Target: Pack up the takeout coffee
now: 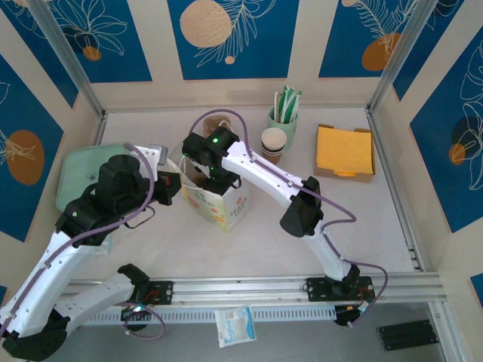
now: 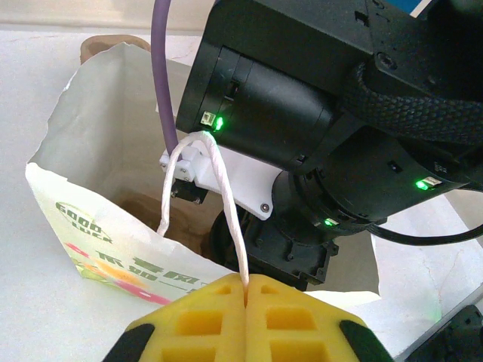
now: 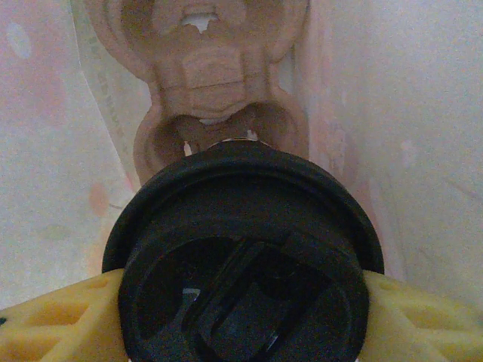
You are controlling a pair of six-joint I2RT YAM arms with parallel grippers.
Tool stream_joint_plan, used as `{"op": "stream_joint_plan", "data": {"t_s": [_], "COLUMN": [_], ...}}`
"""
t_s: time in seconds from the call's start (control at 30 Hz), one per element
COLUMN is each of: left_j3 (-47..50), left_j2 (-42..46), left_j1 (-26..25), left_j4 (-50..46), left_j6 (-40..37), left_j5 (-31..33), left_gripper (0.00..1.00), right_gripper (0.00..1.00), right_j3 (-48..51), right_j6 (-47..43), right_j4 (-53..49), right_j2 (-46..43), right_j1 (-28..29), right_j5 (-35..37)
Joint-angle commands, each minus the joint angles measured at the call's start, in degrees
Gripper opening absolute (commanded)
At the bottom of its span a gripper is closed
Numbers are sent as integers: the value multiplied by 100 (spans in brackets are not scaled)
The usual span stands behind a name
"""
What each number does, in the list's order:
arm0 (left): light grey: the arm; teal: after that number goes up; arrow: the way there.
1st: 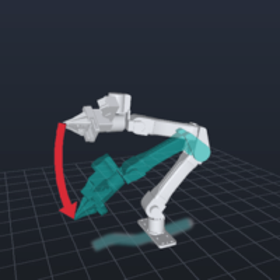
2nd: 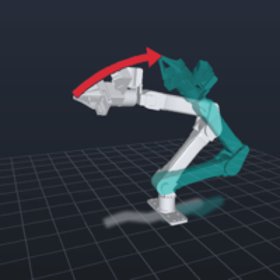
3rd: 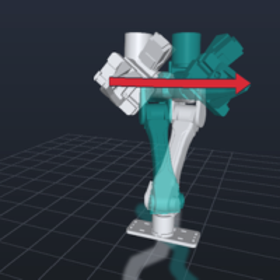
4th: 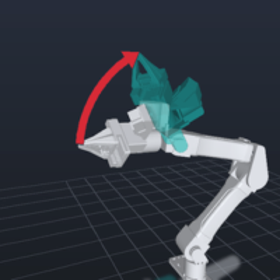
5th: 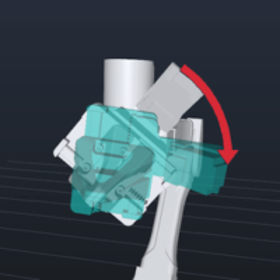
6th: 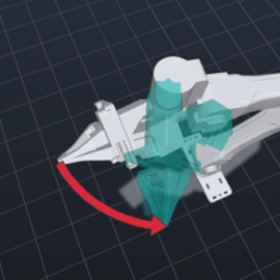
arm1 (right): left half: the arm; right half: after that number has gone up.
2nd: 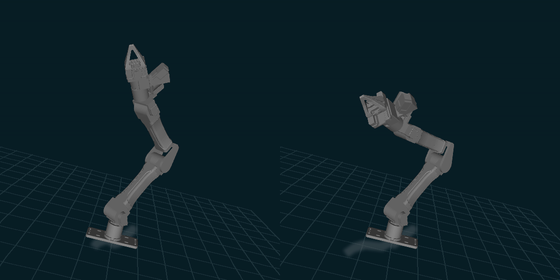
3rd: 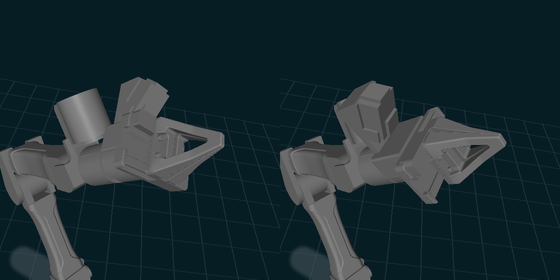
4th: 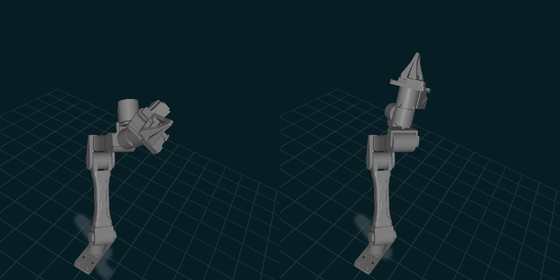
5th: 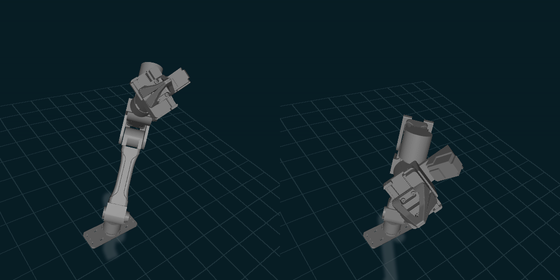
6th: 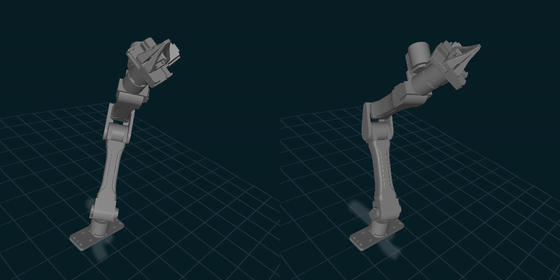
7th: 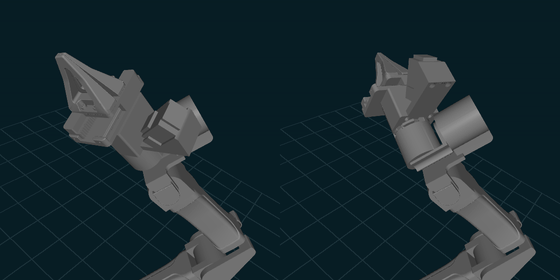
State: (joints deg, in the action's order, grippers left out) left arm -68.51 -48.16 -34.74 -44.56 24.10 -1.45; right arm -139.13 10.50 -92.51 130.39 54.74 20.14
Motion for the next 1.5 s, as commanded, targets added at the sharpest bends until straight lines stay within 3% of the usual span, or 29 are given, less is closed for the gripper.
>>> {"op": "stream_joint_plan", "data": {"t_s": [0.0, 1.47], "left_j3": [48, 60], "left_j2": [26, 10], "left_j1": [7, 11], "left_j4": [35, 44], "left_j6": [16, 27], "left_j5": [31, 31], "left_gripper": [0, 0], "right_gripper": [53, 53], "right_j3": [-168, 305], "right_j6": [96, 128], "right_j4": [-190, 462], "right_j2": [83, 110], "right_j1": [0, -36], "right_j5": [-38, 284]}}
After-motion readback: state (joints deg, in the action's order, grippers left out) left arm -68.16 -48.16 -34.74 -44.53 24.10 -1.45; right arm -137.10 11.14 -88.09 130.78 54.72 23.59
